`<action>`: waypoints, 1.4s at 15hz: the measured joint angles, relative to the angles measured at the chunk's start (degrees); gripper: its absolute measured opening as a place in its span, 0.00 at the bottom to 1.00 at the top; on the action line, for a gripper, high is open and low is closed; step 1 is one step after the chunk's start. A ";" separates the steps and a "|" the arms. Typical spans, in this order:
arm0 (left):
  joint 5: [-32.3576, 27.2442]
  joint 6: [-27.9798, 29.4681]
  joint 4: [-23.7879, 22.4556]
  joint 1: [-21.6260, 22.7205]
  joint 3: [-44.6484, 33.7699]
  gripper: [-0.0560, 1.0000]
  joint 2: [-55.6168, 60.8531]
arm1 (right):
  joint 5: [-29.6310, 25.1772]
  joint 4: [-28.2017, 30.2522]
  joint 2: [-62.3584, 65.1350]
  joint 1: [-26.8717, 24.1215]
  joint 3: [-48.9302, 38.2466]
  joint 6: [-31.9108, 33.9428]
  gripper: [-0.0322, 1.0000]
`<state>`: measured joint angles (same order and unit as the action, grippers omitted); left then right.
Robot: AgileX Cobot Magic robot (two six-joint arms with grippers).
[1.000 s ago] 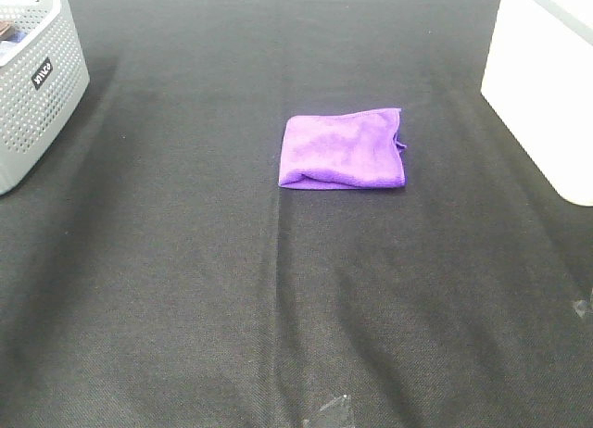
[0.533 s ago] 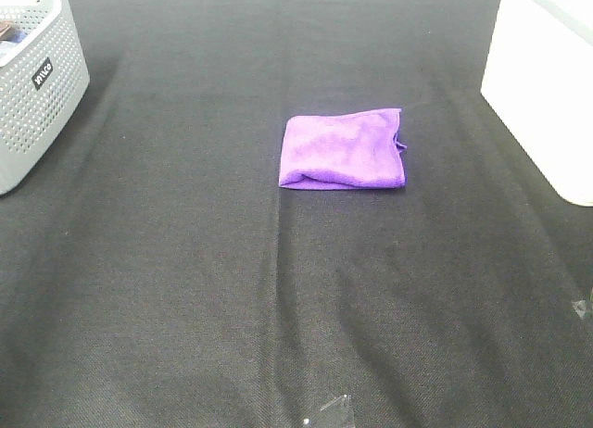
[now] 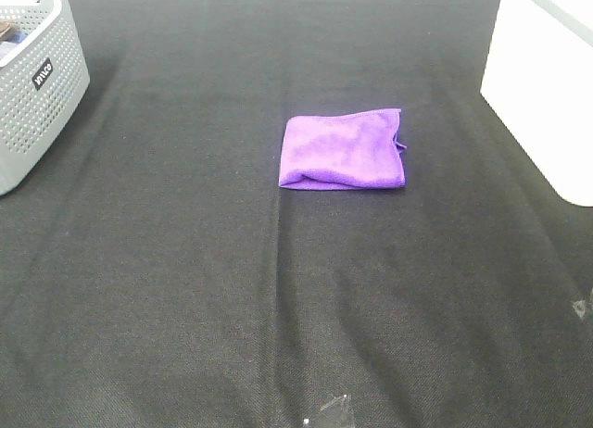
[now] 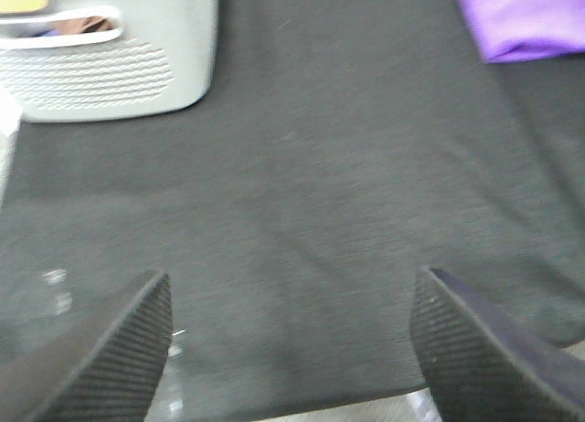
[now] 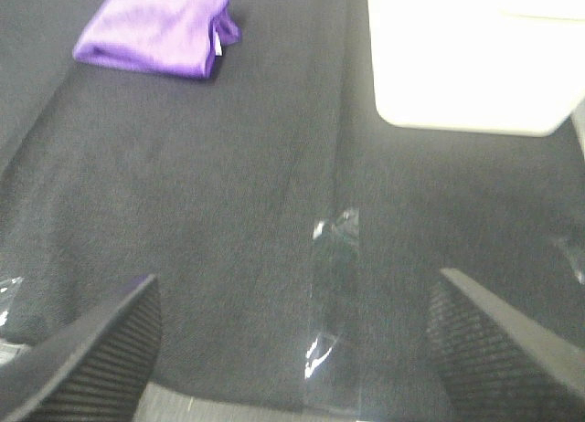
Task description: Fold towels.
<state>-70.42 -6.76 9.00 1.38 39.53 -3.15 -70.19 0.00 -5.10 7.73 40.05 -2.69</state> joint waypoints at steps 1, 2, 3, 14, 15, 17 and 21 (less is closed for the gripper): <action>0.00 0.40 0.52 0.00 -1.15 0.71 2.01 | 0.00 0.00 2.75 0.00 -1.43 -0.29 0.78; 0.00 1.20 0.74 0.00 -2.06 0.71 3.21 | -0.06 0.00 4.81 0.00 -2.69 -0.29 0.78; 0.00 1.49 0.86 0.00 -2.86 0.71 3.44 | -0.11 0.00 5.39 0.00 -3.90 -0.29 0.78; 7.56 -0.29 1.95 0.00 -9.85 0.71 3.44 | 6.42 -1.09 5.39 0.00 -13.69 -0.63 0.78; 7.56 -0.29 1.95 0.00 -9.85 0.71 3.44 | 6.42 -1.09 5.39 0.00 -13.69 -0.63 0.78; 7.56 -0.29 1.95 0.00 -9.85 0.71 3.44 | 6.42 -1.09 5.39 0.00 -13.69 -0.63 0.78; 7.62 -0.29 1.95 2.98 -9.85 0.71 3.44 | 6.42 -1.09 5.39 0.00 -13.69 -0.63 0.78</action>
<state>-62.80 -7.05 10.94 4.35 29.68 0.29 -63.77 -1.09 0.29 7.73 26.36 -3.32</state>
